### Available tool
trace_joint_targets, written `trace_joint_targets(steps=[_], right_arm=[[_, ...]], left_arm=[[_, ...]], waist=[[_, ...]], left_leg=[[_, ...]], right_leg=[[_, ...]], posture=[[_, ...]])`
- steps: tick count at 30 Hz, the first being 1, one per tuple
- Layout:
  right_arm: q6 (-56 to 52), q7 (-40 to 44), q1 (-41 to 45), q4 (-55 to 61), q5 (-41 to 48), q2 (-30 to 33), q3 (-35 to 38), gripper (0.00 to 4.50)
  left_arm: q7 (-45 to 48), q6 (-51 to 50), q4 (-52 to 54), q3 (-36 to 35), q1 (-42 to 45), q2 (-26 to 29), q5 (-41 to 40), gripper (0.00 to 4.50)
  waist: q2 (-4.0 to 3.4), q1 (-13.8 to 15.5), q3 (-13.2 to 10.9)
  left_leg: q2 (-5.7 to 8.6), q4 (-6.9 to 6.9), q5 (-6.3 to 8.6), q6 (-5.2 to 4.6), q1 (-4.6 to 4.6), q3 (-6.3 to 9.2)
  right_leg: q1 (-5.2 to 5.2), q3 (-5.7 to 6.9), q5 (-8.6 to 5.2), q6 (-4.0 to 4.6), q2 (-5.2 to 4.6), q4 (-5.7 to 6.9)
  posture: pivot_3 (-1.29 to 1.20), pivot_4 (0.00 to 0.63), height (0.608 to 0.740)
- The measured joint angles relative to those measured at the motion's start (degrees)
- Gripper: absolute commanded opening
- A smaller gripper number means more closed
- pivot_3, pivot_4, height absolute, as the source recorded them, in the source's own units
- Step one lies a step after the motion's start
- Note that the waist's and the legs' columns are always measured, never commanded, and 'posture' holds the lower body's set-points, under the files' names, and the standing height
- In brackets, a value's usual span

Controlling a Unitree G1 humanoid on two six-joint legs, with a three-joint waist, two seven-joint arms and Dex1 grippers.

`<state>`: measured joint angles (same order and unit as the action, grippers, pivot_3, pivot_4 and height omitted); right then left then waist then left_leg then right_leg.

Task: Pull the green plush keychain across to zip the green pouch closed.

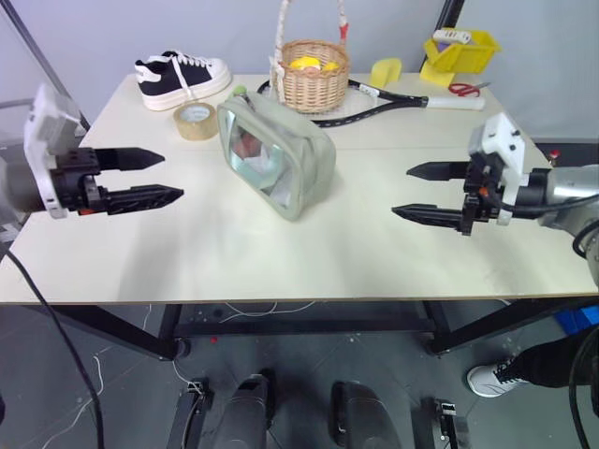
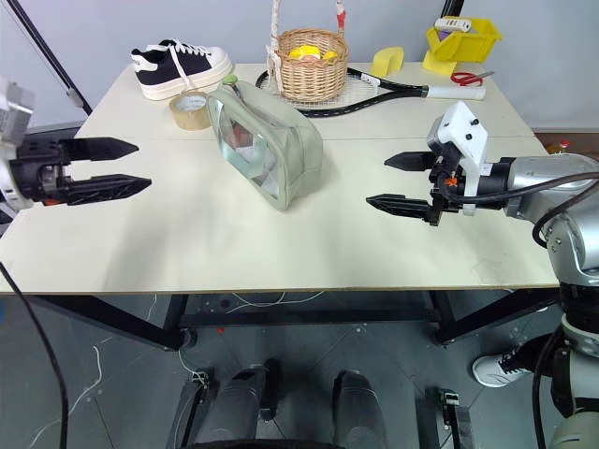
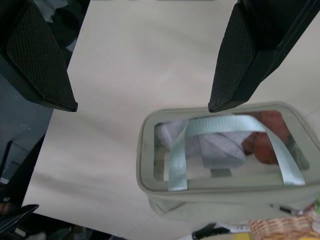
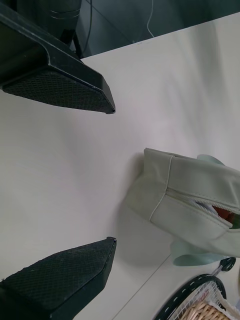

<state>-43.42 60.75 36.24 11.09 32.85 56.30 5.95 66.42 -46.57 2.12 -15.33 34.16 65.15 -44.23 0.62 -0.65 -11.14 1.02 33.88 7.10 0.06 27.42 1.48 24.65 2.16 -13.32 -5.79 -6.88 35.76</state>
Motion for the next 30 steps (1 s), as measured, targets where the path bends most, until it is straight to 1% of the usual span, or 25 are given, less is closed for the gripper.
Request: trace_joint_targets(steps=[4, 10, 15, 16, 19, 22, 26, 30], right_arm=[[0.0, -0.3, 0.5, 0.0, 0.0, -0.1, 0.0, 4.10], [-1.1, -1.3, 4.3, -0.1, 0.1, -1.5, -0.2, 4.10], [-2.5, -2.3, 7.9, -1.8, -0.3, -4.0, -3.2, 4.10], [-3.3, -2.7, 10.1, -3.2, -0.7, -5.0, -4.4, 4.10], [-6.7, -5.5, 21.4, -10.3, -3.8, -9.7, -9.6, 4.10], [-9.8, -6.6, 32.8, -18.7, -7.4, -14.9, -14.9, 4.10], [-11.2, -7.7, 43.0, -30.4, -10.9, -23.2, -18.9, 4.10], [-7.7, -9.5, 51.2, -44.7, -16.0, -32.1, -21.3, 4.10]], left_arm=[[0.4, -0.8, -0.7, 0.0, 0.3, -0.2, -0.2, 4.45], [0.1, -0.1, -2.3, 0.0, 0.4, -0.3, 0.1, 4.45], [-0.2, -0.3, -2.5, -1.1, 0.4, -0.3, -0.2, 4.45], [-0.5, -0.6, -2.7, -2.0, 0.5, -0.3, -0.6, 4.45], [-2.2, -1.6, -3.4, -4.5, 3.5, -1.7, -2.8, 4.45], [-3.7, -2.0, -3.9, -6.8, 4.3, -2.8, -4.1, 4.45], [-4.7, -2.3, -4.8, -7.6, 4.3, -3.6, -4.6, 4.45], [-4.6, -2.3, -4.9, -8.2, 3.8, -3.5, -4.6, 4.45]], waist=[[-0.01, 0.0, 0.0], [-0.01, -0.1, 0.0], [-0.01, -0.1, 0.0], [-0.01, -0.2, 0.0], [-0.04, -0.5, 0.0], [-0.04, -0.5, 0.0], [-0.03, -0.6, 0.0], [-0.03, -0.7, 0.0]], left_leg=[[0.00, -0.01, 0.00, 0.00, 0.00, 0.00], [-0.02, -0.02, 0.00, 0.00, 0.00, -0.01], [-0.03, -0.01, 0.00, 0.00, 0.01, -0.01], [-0.03, 0.00, 0.00, 0.00, 0.00, -0.02], [-0.04, -0.01, -0.01, -0.01, 0.03, -0.03], [-0.09, -0.06, -0.04, -0.05, 0.03, -0.12], [0.03, -0.09, -0.11, -0.15, 0.05, -0.37], [0.04, -0.07, -0.12, -0.14, 0.03, -0.39]], right_leg=[[0.02, 0.00, 0.00, 0.00, 0.02, 0.01], [0.02, 0.00, 0.00, 0.00, 0.03, 0.00], [0.04, 0.00, 0.01, 0.01, 0.03, 0.01], [0.04, 0.00, 0.02, 0.01, 0.03, 0.02], [0.24, 0.01, 0.15, 0.09, 0.01, 0.12], [0.38, 0.00, 0.13, 0.05, 0.08, 0.27], [0.44, 0.00, 0.19, -0.05, 0.19, 0.38], [0.44, 0.00, 0.24, -0.14, 0.25, 0.44]], posture=[[0.00, 0.150, 0.724], [0.00, 0.150, 0.724], [0.00, 0.150, 0.724], [0.00, 0.150, 0.724], [0.00, 0.150, 0.724], [0.00, 0.150, 0.724], [0.00, 0.150, 0.724], [0.00, 0.150, 0.724]])
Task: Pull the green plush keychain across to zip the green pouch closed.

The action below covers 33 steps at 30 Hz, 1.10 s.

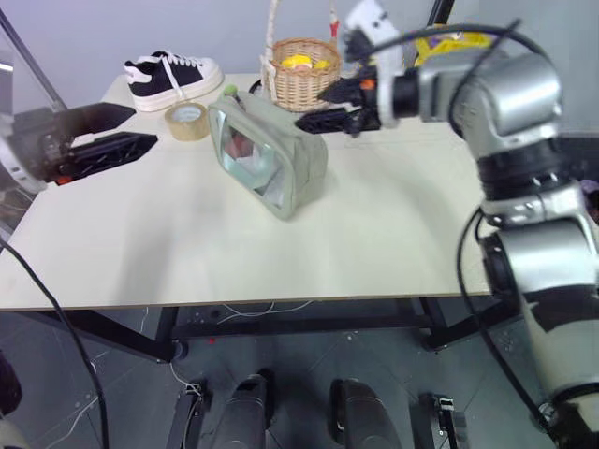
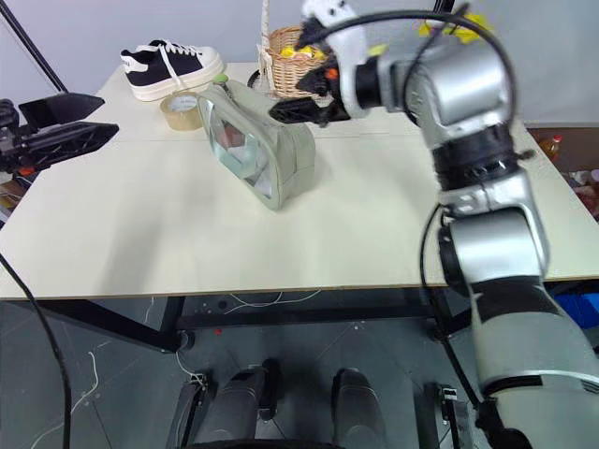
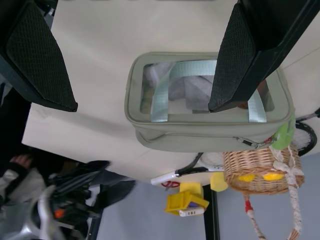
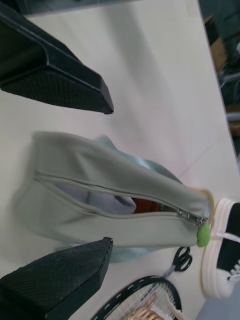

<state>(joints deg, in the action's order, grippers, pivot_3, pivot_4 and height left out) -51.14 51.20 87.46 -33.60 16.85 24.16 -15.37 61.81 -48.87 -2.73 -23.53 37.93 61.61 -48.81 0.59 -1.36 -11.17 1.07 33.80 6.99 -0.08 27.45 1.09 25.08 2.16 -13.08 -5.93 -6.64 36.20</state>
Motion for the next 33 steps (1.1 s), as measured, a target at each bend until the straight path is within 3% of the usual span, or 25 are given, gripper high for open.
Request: trace_joint_targets(steps=[5, 11, 14, 20, 21, 27, 33], right_arm=[[9.3, -4.1, 8.7, -19.5, -6.1, -11.7, -0.1, 4.10], [17.5, -7.2, 11.7, -33.7, -10.8, -17.9, 0.7, 4.10], [19.8, -8.9, 11.7, -38.7, -14.0, -21.0, 0.8, 3.24], [22.1, -9.2, 11.7, -40.8, -16.7, -22.2, 2.5, 0.24], [22.3, -8.8, 11.8, -40.8, -17.1, -22.1, 2.6, 0.11], [23.3, -4.3, 12.0, -40.8, -19.6, -21.2, 2.6, 0.11], [28.0, 15.0, 11.7, -35.9, -22.1, -13.4, 0.0, 0.11]], left_arm=[[0.0, 0.5, 0.0, -0.2, -0.3, 0.0, 0.1, 4.45], [-0.2, 0.5, 0.6, -0.4, -2.1, 0.0, 0.1, 4.45], [-0.6, 0.5, 2.0, -0.5, -3.5, 0.0, 0.0, 4.50], [-1.1, 0.4, 3.3, -0.6, -4.0, -0.1, -0.5, 4.50], [-1.2, 0.4, 3.5, -0.6, -4.1, -0.1, -0.5, 4.50], [-2.0, 0.4, 3.5, -0.5, -4.1, -0.2, -0.6, 4.50], [-2.1, 0.4, 3.5, -0.5, -4.1, -0.3, -0.6, 4.50]], waist=[[0.00, 0.0, 0.0], [0.01, 0.0, 0.0], [0.01, -0.4, 0.0], [0.03, -1.3, 0.0], [0.03, -1.3, 0.0], [0.03, -1.4, 0.0], [0.07, -1.2, 0.0]], left_leg=[[0.00, -0.05, 0.03, 0.13, 0.00, 0.02], [0.00, -0.09, 0.03, 0.24, -0.01, 0.04], [0.00, -0.18, -0.03, 0.32, -0.02, 0.05], [-0.01, -0.42, -0.21, 0.41, -0.09, 0.13], [-0.01, -0.48, -0.23, 0.42, -0.11, 0.13], [-0.03, -0.57, -0.27, 0.42, -0.13, 0.15], [-0.02, -0.54, -0.29, 0.43, -0.10, 0.15]], right_leg=[[0.05, 0.00, 0.01, -0.02, 0.06, 0.03], [0.06, 0.00, 0.02, -0.02, 0.09, 0.04], [0.12, -0.02, 0.03, -0.04, 0.10, 0.12], [0.16, -0.01, 0.04, -0.06, 0.15, 0.16], [0.18, -0.01, 0.04, -0.06, 0.16, 0.17], [0.26, -0.01, 0.04, -0.07, 0.19, 0.31], [0.25, -0.01, 0.04, -0.08, 0.19, 0.32]], posture=[[0.00, 0.150, 0.724], [0.00, 0.150, 0.724], [0.00, 0.150, 0.724], [0.00, 0.150, 0.724], [0.00, 0.150, 0.724], [0.00, 0.150, 0.724], [0.00, 0.150, 0.724]])
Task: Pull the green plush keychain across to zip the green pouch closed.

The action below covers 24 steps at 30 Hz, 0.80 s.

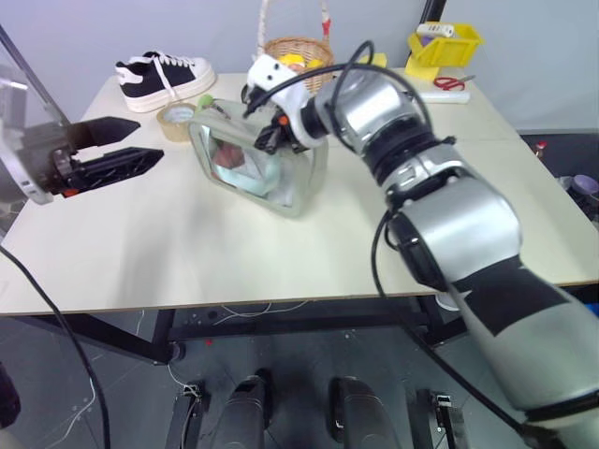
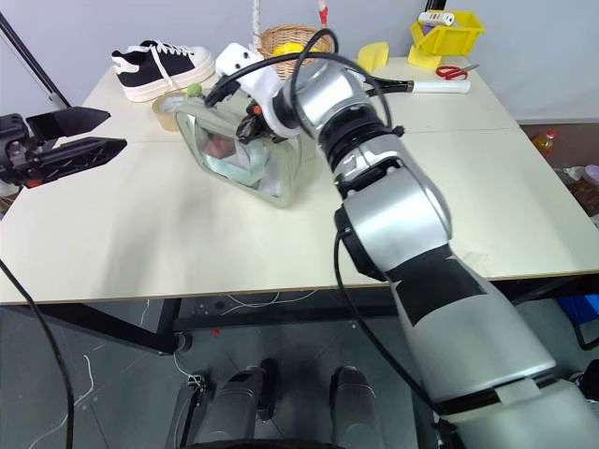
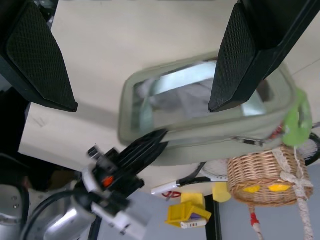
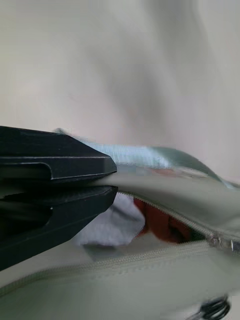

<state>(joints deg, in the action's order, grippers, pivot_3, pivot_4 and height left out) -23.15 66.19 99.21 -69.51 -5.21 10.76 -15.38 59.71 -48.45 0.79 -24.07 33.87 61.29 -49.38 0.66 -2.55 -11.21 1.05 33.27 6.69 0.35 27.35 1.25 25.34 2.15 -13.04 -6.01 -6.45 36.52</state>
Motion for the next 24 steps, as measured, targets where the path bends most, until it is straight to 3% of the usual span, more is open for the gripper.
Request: trace_joint_targets(steps=[4, 8, 12, 18, 21, 24], right_arm=[[0.7, 11.7, -4.3, 14.1, 0.4, 6.4, -0.5, 0.11], [-1.9, 19.2, -17.6, 35.1, 2.7, 12.5, -2.0, 0.11], [-5.9, 21.3, -26.5, 48.9, 4.4, 16.3, -3.1, 0.11], [-11.7, 18.8, -28.6, 58.8, 5.0, 18.9, -3.8, 0.11], [-15.6, 16.6, -29.3, 61.4, 5.6, 19.1, -4.0, 0.94], [-20.5, 13.9, -29.4, 63.9, 5.8, 19.1, -4.1, 2.37]], left_arm=[[0.0, 0.0, 0.2, 0.0, 0.0, 0.0, 0.0, 4.50], [0.0, 0.1, 0.2, 0.3, 0.3, -0.2, 0.0, 4.50], [0.3, 0.3, 0.0, 0.8, 0.8, -0.2, 0.2, 4.50], [1.3, 0.4, -0.8, 2.6, 2.6, -0.5, 0.4, 4.50], [1.7, 0.5, -1.4, 3.0, 2.9, -0.5, 0.9, 4.50], [2.1, 0.6, -1.9, 3.3, 3.1, -0.7, 1.5, 4.50]], waist=[[0.03, -0.1, 0.0], [0.05, 0.1, 0.0], [0.04, 0.1, 0.0], [0.04, 0.2, 0.0], [0.05, 0.2, 0.0], [0.05, 0.2, 0.0]], left_leg=[[-0.01, 0.02, -0.01, 0.01, -0.05, 0.00], [-0.02, 0.20, -0.01, 0.01, -0.10, 0.06], [-0.02, 0.45, -0.01, 0.01, -0.10, 0.09], [-0.04, 0.51, 0.00, 0.02, -0.09, 0.11], [-0.04, 0.53, 0.00, 0.02, -0.09, 0.12], [-0.04, 0.52, 0.00, 0.02, -0.08, 0.12]], right_leg=[[0.01, 0.00, -0.03, -0.06, 0.00, 0.20], [0.02, 0.01, -0.09, -0.13, -0.01, 0.60], [-0.04, 0.03, -0.10, -0.12, -0.01, 0.68], [-0.06, 0.04, -0.10, -0.11, -0.02, 0.65], [-0.09, 0.04, -0.11, -0.10, -0.03, 0.64], [-0.08, 0.04, -0.11, -0.10, -0.03, 0.64]], posture=[[0.00, 0.150, 0.724], [0.00, 0.150, 0.724], [0.00, 0.150, 0.724], [0.00, 0.150, 0.724], [0.00, 0.150, 0.724], [0.00, 0.150, 0.724]])
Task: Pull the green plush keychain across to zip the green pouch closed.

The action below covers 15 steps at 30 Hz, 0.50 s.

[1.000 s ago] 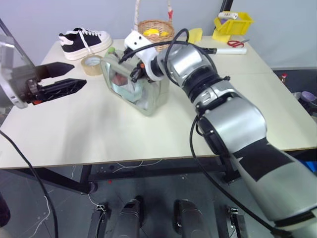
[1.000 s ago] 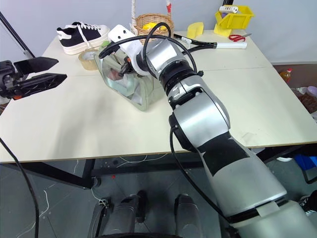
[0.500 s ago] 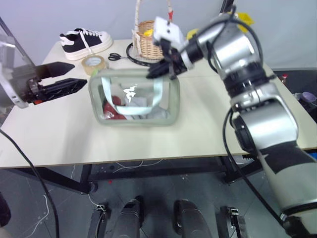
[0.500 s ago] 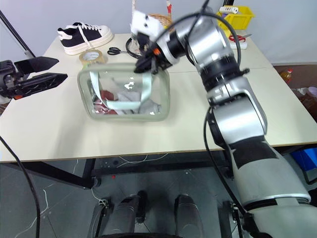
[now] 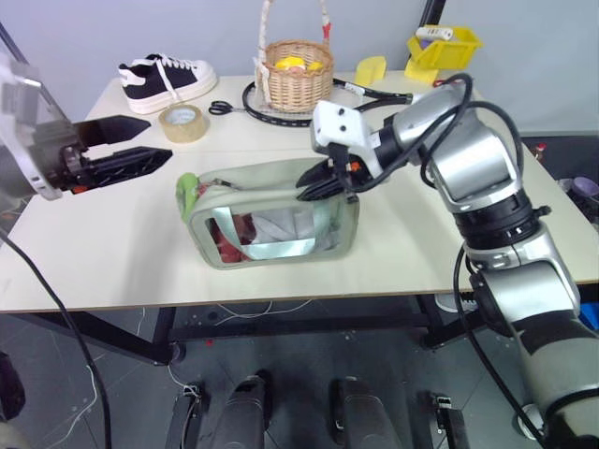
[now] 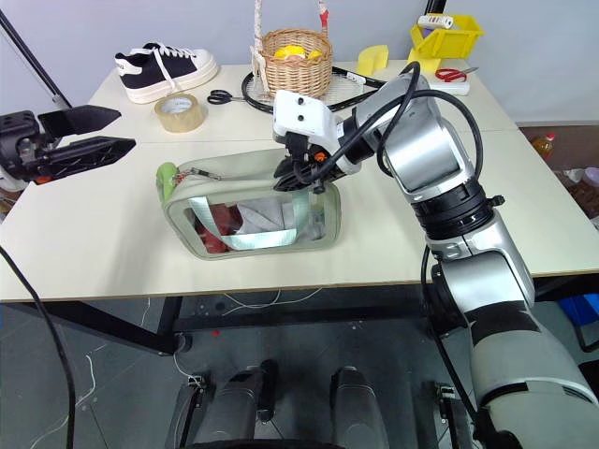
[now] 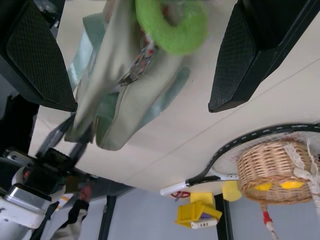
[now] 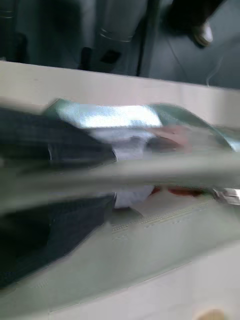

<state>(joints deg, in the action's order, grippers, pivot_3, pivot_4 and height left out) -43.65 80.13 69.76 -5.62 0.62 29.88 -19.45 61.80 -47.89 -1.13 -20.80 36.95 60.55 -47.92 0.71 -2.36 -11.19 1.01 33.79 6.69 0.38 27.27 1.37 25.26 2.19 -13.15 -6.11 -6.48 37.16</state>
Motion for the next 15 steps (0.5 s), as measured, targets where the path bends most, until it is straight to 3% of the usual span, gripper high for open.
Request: trace_joint_targets(steps=[4, 5, 13, 15], right_arm=[[-4.4, -1.4, -1.7, 4.8, 1.7, 0.6, -0.3, 4.33], [-5.3, -1.5, -1.8, 5.7, 2.6, 1.3, -0.3, 4.47], [-4.9, 0.0, -4.2, 10.6, 7.0, 15.3, 4.7, 4.47], [-2.9, -0.7, -8.4, 11.4, 6.6, 17.2, 4.2, 3.93]], left_arm=[[0.5, 0.2, -0.3, 1.3, 1.2, -0.5, 0.5, 4.50], [0.6, 0.3, -0.3, 1.7, 1.2, -0.6, 0.6, 4.50], [1.8, 1.2, -0.7, 1.6, -1.1, -0.6, 1.9, 4.50], [1.9, 1.5, -1.3, 1.5, -2.7, -0.6, 2.5, 4.50]], waist=[[0.01, 0.2, 0.0], [0.00, 0.2, 0.0], [0.04, 1.2, 0.0], [0.05, 1.2, 0.0]], left_leg=[[0.00, 0.03, 0.00, 0.00, 0.01, 0.00], [0.00, 0.03, 0.00, 0.00, 0.02, 0.00], [-0.02, 0.06, 0.09, 0.08, 0.04, -0.11], [-0.07, 0.07, 0.10, 0.09, 0.02, -0.16]], right_leg=[[-0.02, 0.01, 0.00, 0.01, -0.01, -0.02], [-0.02, 0.01, 0.00, 0.01, -0.02, -0.04], [-0.01, 0.03, -0.10, 0.18, -0.13, -0.16], [-0.02, 0.03, -0.11, 0.21, -0.15, -0.18]], posture=[[0.00, 0.150, 0.724], [0.00, 0.150, 0.724], [0.00, 0.150, 0.724], [0.00, 0.150, 0.724]])
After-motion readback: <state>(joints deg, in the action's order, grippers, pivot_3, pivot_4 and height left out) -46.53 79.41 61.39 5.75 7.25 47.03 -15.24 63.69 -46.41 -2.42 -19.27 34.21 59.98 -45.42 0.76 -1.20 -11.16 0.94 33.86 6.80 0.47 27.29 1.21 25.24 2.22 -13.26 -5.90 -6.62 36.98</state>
